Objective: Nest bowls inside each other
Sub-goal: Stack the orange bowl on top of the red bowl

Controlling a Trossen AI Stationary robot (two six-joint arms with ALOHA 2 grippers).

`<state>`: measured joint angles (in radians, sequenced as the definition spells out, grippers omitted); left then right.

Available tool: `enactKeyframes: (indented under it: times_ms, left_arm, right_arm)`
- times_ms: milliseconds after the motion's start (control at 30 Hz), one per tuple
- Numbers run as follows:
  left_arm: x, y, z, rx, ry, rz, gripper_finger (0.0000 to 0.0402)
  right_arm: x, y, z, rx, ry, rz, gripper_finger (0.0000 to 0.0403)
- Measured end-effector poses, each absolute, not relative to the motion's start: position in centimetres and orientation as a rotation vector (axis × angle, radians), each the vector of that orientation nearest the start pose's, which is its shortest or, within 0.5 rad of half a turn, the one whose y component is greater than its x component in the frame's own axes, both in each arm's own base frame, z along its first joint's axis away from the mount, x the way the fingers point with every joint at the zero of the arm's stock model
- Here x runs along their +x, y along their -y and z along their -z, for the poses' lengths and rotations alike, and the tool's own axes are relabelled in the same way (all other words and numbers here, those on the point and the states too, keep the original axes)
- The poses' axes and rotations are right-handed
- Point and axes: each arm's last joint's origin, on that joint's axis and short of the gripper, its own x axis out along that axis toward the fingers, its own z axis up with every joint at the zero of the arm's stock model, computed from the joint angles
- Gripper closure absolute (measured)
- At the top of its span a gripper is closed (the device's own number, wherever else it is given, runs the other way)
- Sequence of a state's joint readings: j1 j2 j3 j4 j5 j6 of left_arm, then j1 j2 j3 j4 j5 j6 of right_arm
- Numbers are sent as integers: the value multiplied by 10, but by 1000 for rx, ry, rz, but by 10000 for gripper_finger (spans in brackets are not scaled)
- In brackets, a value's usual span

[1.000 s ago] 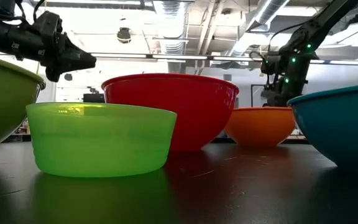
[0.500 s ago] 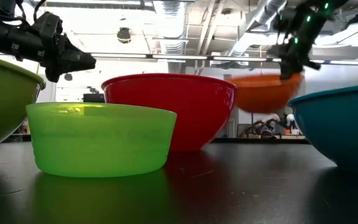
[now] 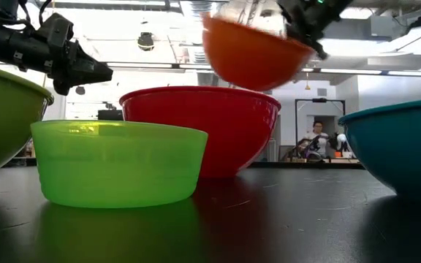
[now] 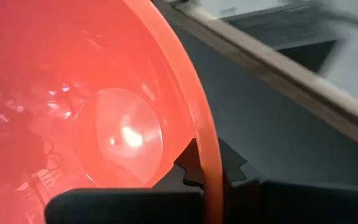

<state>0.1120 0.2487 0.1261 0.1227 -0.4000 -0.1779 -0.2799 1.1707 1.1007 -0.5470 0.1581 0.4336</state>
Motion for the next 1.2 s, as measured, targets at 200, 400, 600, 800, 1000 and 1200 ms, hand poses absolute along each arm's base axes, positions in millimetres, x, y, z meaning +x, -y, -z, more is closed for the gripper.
enactKeyframes:
  times_ms: [200, 400, 600, 800, 1000, 1200]
  left_arm:
    - [107, -24, -198, -174, 46, -517, 315]
    - [107, -24, -198, -174, 46, -517, 315]
    - [107, -24, -198, -175, 46, -516, 315]
    - [107, -23, -198, -175, 46, -515, 315]
    - [107, -23, -198, -175, 46, -514, 315]
    - [107, -23, -198, -175, 46, -510, 315]
  right_arm:
    - [284, 56, -313, 440, -552, 465, 390]
    - [324, 59, -297, 426, -628, 462, 389]
    - [351, 63, -281, 414, -711, 474, 388]
    - [359, 66, -265, 426, -776, 486, 388]
    - [363, 68, -252, 444, -821, 509, 387]
    - [365, 67, -246, 420, -853, 502, 374]
